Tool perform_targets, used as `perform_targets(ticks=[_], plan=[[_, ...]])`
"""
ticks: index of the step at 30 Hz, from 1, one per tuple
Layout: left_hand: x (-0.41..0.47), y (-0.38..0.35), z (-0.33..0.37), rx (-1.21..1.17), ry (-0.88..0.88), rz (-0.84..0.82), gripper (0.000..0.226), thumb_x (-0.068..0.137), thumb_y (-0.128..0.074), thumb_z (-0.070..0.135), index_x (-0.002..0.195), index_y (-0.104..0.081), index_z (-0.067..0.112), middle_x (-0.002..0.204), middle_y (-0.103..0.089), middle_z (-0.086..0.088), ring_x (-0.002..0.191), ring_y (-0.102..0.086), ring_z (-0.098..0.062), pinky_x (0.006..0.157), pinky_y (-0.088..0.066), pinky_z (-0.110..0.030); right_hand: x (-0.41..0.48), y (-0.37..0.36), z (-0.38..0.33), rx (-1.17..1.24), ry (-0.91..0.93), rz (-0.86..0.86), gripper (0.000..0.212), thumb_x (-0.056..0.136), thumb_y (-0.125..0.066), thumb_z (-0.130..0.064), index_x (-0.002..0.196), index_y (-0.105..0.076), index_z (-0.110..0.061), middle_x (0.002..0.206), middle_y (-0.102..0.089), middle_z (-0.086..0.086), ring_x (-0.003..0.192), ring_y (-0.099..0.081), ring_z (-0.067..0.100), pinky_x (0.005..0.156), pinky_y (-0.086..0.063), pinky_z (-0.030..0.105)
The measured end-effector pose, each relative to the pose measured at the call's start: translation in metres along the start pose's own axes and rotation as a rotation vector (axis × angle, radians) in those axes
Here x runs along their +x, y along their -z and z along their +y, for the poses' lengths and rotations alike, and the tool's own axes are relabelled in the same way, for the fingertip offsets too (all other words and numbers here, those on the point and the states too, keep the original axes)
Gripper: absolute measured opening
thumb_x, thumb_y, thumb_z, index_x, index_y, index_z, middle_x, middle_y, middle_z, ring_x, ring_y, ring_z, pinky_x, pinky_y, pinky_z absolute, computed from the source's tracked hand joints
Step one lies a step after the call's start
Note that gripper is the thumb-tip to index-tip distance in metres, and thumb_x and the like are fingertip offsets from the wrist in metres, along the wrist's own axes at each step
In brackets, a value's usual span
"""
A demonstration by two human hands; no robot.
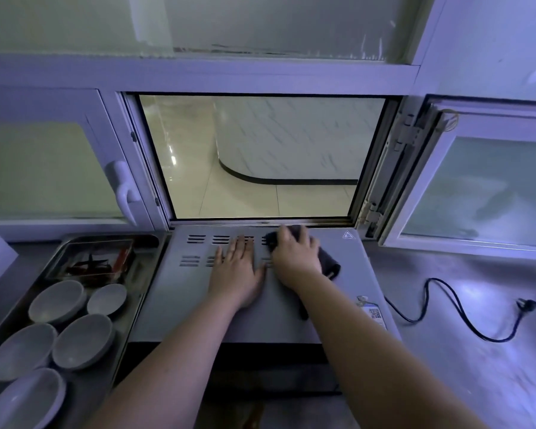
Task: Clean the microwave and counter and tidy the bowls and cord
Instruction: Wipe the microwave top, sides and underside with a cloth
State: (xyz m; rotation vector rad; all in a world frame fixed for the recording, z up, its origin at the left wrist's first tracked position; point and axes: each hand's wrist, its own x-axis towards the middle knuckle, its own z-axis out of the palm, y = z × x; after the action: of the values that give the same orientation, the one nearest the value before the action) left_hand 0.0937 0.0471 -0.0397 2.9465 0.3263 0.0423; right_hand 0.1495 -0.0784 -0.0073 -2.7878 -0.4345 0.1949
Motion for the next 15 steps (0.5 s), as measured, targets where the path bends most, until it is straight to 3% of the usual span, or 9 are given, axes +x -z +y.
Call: perform_targets(ticks=[2, 4, 7, 9, 11, 13, 15], plan=[[0.000, -0.001, 0.000, 0.003, -0.005, 0.013, 0.069, 0.099, -0.023, 0.052, 0.154, -0.010, 0.014, 0.162, -0.004, -0.006, 0.149, 0.002, -0.019, 0.120, 0.001, -0.044, 0.003, 0.003, 0.008, 0.047, 0.166, -0.057, 0.050, 0.099, -0.033, -0.033, 0.148, -0.022, -0.036, 0.160, -0.016, 0.004, 0.143, -0.012, 0.037, 0.114, -0.016, 0.049], [0.000, 0.000, 0.000, -0.003, -0.014, -0.005, 0.068, 0.099, -0.022, 0.051, 0.155, -0.007, 0.015, 0.162, -0.001, -0.006, 0.149, 0.005, -0.019, 0.120, 0.002, -0.044, 0.012, 0.013, 0.042, -0.033, 0.200, -0.025, 0.045, 0.100, -0.035, -0.042, 0.144, -0.030, -0.045, 0.159, -0.019, -0.011, 0.146, -0.012, 0.027, 0.116, -0.011, 0.047], [-0.001, 0.001, 0.001, -0.013, -0.017, -0.038, 0.067, 0.100, -0.017, 0.050, 0.155, 0.001, 0.017, 0.162, 0.007, -0.004, 0.148, 0.011, -0.018, 0.120, 0.004, -0.045, 0.018, 0.029, 0.101, -0.063, -0.100, 0.086, 0.044, 0.101, -0.029, -0.047, 0.145, -0.030, -0.046, 0.158, -0.016, -0.021, 0.146, -0.010, 0.032, 0.118, 0.000, 0.055], [-0.002, 0.001, 0.000, -0.013, -0.017, -0.047, 0.067, 0.100, -0.017, 0.050, 0.154, 0.002, 0.017, 0.162, 0.008, -0.004, 0.148, 0.012, -0.018, 0.120, 0.005, -0.044, 0.020, 0.033, 0.111, -0.014, -0.324, 0.136, 0.046, 0.102, -0.025, -0.042, 0.148, -0.026, -0.043, 0.159, -0.014, -0.018, 0.142, -0.017, 0.040, 0.116, -0.008, 0.056], [-0.001, 0.001, 0.000, -0.026, -0.014, -0.041, 0.066, 0.100, -0.018, 0.049, 0.155, 0.000, 0.016, 0.162, 0.005, -0.004, 0.148, 0.011, -0.018, 0.120, 0.006, -0.044, 0.024, 0.029, 0.086, -0.049, -0.396, 0.149, 0.048, 0.101, -0.025, -0.034, 0.149, -0.022, -0.039, 0.160, -0.012, -0.015, 0.138, -0.021, 0.044, 0.111, -0.019, 0.055], [-0.001, 0.002, 0.000, -0.036, -0.016, -0.027, 0.065, 0.100, -0.021, 0.046, 0.155, -0.004, 0.015, 0.162, 0.002, -0.004, 0.149, 0.008, -0.018, 0.120, 0.005, -0.043, 0.024, 0.019, 0.044, -0.053, -0.269, 0.106, 0.049, 0.100, -0.026, -0.033, 0.149, -0.022, -0.037, 0.160, -0.015, -0.013, 0.138, -0.020, 0.044, 0.108, -0.021, 0.054], [-0.001, 0.004, 0.001, -0.036, -0.013, -0.015, 0.063, 0.101, -0.025, 0.041, 0.154, -0.008, 0.013, 0.162, -0.001, -0.006, 0.149, 0.005, -0.018, 0.120, 0.004, -0.042, 0.012, -0.001, 0.009, -0.104, 0.013, 0.065, 0.046, 0.101, -0.026, -0.039, 0.146, -0.026, -0.041, 0.159, -0.019, -0.014, 0.138, -0.021, 0.039, 0.108, -0.021, 0.049]])
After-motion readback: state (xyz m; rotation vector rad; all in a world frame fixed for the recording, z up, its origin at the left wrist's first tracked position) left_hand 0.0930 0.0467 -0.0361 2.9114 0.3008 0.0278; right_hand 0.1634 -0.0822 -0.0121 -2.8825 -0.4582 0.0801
